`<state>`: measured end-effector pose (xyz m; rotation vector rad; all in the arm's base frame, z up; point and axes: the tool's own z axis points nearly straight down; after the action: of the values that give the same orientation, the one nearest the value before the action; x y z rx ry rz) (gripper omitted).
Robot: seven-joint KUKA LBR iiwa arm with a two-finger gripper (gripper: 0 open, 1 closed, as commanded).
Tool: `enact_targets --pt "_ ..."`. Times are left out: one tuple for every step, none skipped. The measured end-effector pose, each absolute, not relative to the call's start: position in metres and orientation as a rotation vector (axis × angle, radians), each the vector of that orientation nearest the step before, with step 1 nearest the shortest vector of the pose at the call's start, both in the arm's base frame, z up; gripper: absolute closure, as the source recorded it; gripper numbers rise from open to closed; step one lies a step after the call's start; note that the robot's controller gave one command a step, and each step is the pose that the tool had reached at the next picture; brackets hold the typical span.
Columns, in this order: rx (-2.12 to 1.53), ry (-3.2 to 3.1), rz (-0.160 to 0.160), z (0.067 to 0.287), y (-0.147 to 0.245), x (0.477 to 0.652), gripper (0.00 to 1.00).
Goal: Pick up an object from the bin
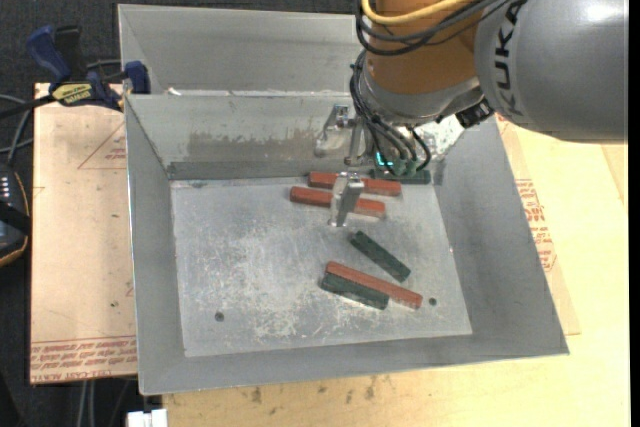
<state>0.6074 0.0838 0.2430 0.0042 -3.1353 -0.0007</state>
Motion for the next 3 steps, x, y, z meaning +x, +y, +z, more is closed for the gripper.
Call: enact_targets --pt "0.001 -3.143 -0.002 0.247 0.083 0.609 0.0" --pt "0.074 -3.147 -0.003 0.196 0.062 0.594 0.0" --pt "-0.093 -3.139 -0.002 0.159 0.04 0.57 0.0"
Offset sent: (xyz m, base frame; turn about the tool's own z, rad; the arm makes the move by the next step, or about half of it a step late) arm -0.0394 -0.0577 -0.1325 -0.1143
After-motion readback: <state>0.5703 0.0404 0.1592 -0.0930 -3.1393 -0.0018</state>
